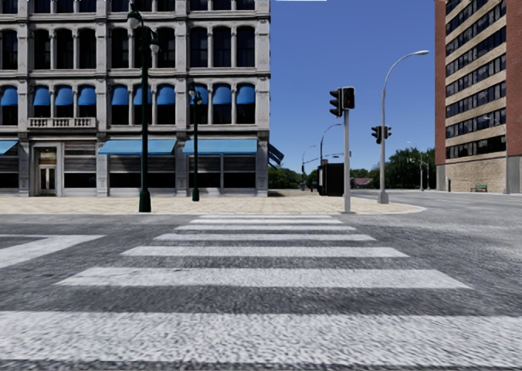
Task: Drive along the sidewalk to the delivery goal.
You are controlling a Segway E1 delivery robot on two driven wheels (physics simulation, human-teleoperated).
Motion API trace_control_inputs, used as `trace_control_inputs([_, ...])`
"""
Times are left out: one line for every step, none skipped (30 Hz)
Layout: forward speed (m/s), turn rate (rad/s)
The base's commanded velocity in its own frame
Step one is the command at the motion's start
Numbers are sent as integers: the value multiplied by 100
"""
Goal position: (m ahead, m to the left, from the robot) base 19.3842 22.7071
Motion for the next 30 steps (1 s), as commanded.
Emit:
trace_control_inputs([200, 0])
trace_control_inputs([200, 0])
trace_control_inputs([200, 0])
trace_control_inputs([200, 0])
trace_control_inputs([200, 0])
trace_control_inputs([200, 0])
trace_control_inputs([200, 0])
trace_control_inputs([200, 0])
trace_control_inputs([200, 0])
trace_control_inputs([200, 0])
trace_control_inputs([200, 0])
trace_control_inputs([200, 0])
trace_control_inputs([200, 0])
trace_control_inputs([200, 0])
trace_control_inputs([200, 0])
trace_control_inputs([200, 0])
trace_control_inputs([200, 0])
trace_control_inputs([200, 0])
trace_control_inputs([200, 0])
trace_control_inputs([200, 0])
trace_control_inputs([200, 0])
trace_control_inputs([200, 0])
trace_control_inputs([200, 0])
trace_control_inputs([200, 0])
trace_control_inputs([200, 0])
trace_control_inputs([200, 0])
trace_control_inputs([200, 0])
trace_control_inputs([200, 0])
trace_control_inputs([200, 0])
trace_control_inputs([200, 0])
